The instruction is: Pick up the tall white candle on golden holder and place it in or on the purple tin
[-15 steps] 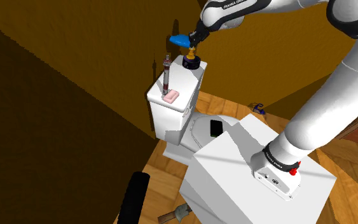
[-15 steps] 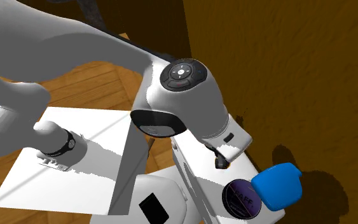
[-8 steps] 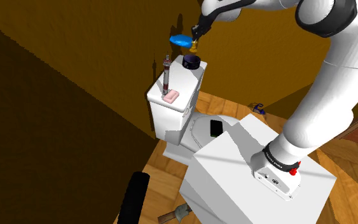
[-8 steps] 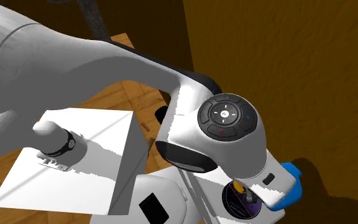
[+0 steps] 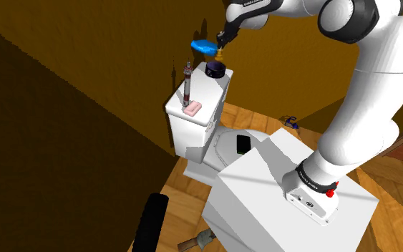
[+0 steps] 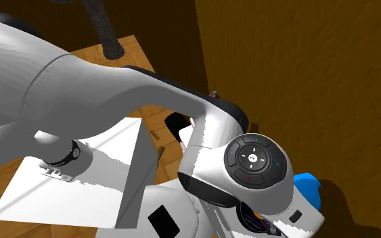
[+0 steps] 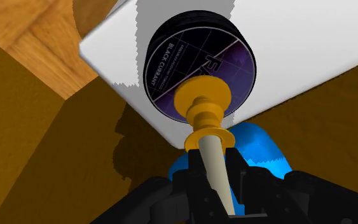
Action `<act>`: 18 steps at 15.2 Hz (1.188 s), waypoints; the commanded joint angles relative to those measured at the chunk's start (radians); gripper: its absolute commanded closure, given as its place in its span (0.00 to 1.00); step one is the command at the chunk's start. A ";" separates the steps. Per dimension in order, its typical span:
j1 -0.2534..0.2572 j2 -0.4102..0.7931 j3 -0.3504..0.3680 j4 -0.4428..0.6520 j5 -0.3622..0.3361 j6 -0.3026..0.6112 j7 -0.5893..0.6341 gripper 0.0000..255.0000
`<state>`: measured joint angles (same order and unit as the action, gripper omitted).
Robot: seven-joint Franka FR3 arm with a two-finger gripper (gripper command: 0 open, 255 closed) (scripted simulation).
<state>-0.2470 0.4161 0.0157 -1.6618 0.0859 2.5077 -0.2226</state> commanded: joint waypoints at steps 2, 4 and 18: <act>0.002 0.017 0.002 -0.019 0.001 0.032 0.000 1.00; 0.002 0.028 0.003 -0.029 0.003 0.054 -0.003 1.00; 0.002 0.051 0.004 -0.042 0.006 0.089 -0.006 0.00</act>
<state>-0.2509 0.4685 0.0123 -1.7054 0.0901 2.5957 -0.2288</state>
